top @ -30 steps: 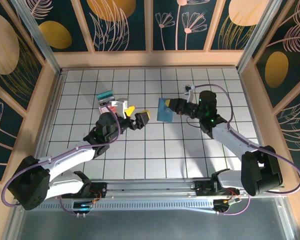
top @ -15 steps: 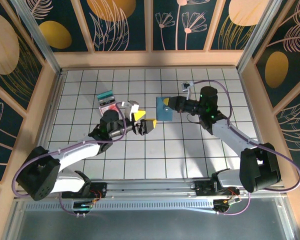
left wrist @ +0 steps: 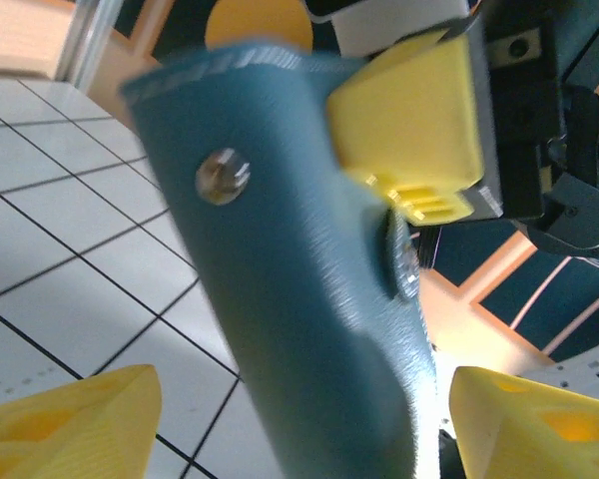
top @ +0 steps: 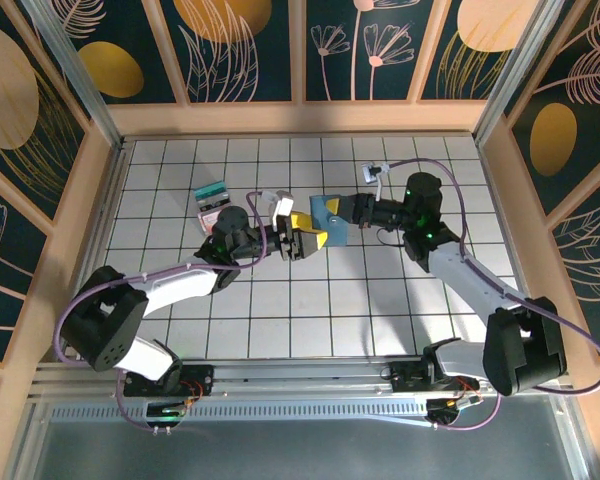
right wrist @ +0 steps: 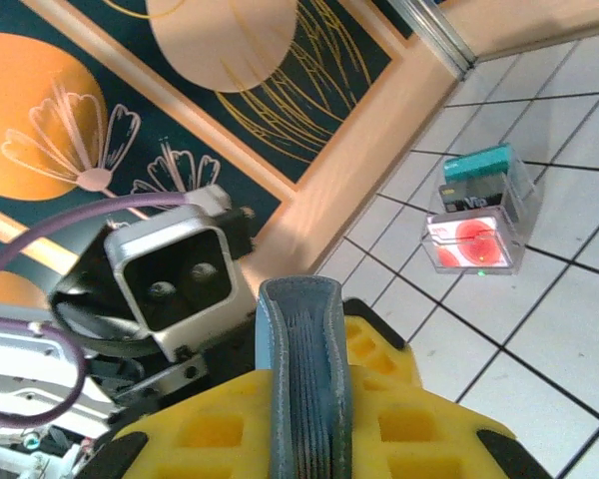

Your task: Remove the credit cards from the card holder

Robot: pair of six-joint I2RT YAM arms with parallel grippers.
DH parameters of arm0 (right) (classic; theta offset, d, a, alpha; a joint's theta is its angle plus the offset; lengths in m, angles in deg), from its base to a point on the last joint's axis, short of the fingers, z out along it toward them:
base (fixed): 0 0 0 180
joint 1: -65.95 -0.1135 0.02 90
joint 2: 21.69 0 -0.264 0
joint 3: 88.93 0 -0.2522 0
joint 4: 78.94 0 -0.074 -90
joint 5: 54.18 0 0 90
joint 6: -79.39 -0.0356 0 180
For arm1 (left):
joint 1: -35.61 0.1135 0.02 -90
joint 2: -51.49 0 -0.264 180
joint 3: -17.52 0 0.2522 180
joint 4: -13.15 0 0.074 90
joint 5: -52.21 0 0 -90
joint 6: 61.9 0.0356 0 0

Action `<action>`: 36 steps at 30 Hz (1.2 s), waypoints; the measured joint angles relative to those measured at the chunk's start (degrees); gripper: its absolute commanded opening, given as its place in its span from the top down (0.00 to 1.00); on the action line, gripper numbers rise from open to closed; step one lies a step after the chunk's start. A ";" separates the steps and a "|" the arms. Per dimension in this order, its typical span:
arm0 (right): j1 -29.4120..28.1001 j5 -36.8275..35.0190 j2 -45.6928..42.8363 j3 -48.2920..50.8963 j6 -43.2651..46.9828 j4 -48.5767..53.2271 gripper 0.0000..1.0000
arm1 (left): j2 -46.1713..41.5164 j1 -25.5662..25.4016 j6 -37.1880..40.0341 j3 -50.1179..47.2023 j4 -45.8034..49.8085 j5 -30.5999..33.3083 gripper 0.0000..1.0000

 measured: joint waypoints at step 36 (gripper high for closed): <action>-1.22 -3.91 -0.26 -4.39 6.40 7.37 0.55 | -3.65 -0.04 -0.39 0.02 4.63 0.90 1.00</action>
